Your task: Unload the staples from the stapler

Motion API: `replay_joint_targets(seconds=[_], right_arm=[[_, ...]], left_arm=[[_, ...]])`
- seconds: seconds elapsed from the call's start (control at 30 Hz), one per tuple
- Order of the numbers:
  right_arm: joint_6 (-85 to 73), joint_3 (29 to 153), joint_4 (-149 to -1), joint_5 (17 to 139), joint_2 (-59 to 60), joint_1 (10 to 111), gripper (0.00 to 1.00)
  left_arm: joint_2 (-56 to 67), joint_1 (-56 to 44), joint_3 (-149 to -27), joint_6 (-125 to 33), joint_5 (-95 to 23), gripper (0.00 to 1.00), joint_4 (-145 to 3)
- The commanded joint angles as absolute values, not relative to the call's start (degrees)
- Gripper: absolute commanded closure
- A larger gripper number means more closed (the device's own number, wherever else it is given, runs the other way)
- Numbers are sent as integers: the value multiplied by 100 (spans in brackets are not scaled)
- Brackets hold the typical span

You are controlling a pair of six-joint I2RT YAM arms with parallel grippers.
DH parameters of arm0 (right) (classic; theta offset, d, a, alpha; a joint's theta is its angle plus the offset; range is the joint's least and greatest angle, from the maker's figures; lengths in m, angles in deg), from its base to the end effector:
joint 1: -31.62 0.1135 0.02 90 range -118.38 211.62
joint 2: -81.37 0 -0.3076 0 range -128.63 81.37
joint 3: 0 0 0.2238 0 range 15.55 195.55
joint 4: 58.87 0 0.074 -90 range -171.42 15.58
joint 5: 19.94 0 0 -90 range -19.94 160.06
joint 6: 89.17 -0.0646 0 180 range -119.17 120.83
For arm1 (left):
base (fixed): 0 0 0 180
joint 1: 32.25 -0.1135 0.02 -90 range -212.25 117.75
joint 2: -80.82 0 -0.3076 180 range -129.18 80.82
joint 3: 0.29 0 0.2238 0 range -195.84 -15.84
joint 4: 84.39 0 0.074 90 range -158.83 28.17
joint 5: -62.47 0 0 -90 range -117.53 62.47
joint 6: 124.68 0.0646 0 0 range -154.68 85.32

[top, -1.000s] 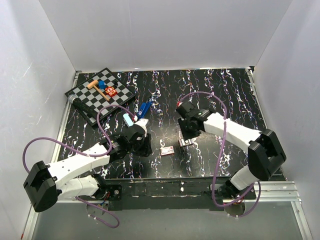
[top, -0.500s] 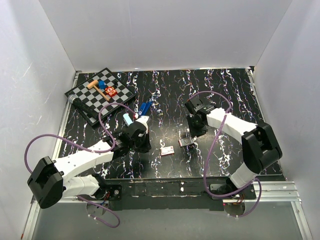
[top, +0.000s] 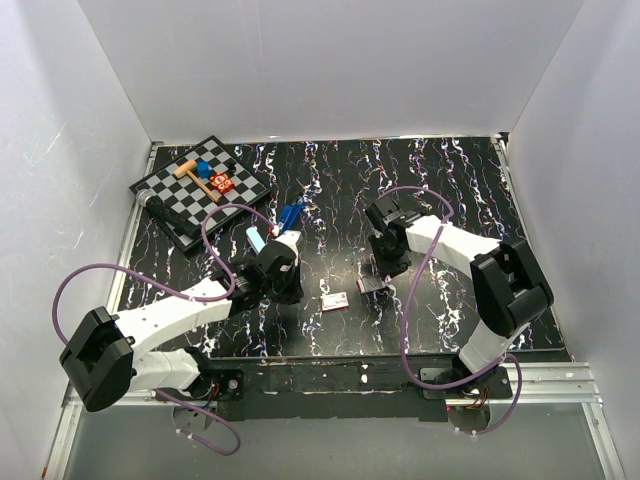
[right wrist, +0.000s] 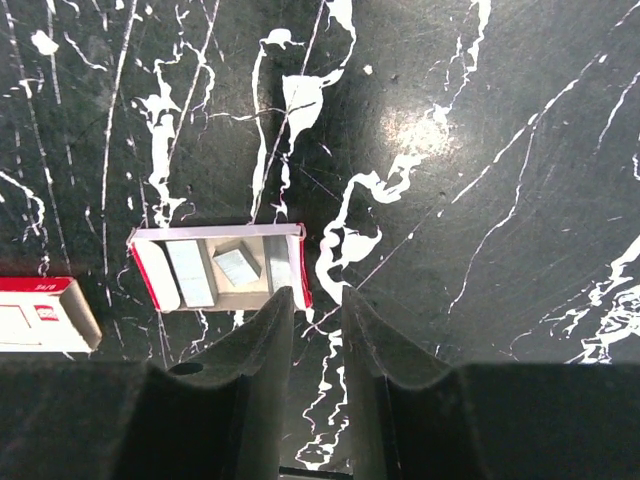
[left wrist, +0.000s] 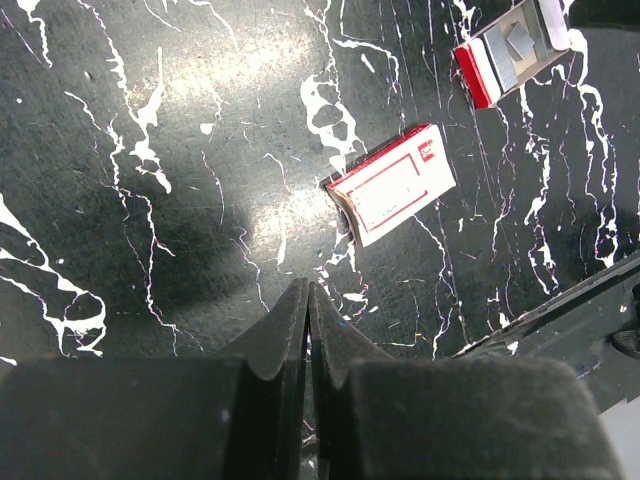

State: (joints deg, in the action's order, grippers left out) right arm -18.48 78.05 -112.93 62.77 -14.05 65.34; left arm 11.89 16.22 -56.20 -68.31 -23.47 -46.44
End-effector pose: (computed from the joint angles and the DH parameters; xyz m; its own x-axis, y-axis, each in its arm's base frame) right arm 0.2596 0.1634 0.2220 -0.9151 -0.2164 -0.3403 -0.2272 0.9738 -0.0082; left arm 0.1457 -0.1576 0.2426 -0.8260 0.0994 -0.5548 0.3119 0.9005 -0.3030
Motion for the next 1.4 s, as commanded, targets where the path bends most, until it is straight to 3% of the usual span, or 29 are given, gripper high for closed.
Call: replay_joint_targets(seconds=[0.0, 0.8, 1.37], right_arm=[[-1824, 7971, -11195, 6312, -1558, 6511, 67], [-1859, 8103, -11151, 6400, -1971, 6511, 72], [-1947, 7936, -11169, 6426, -1874, 6555, 99]], left_arm=[[1182, 1582, -5794, -6782, -2269, 100, -4704], [1059, 1512, -5751, -6729, -2340, 100, -4853], [559, 1512, -5873, -6746, -2384, 100, -5047]])
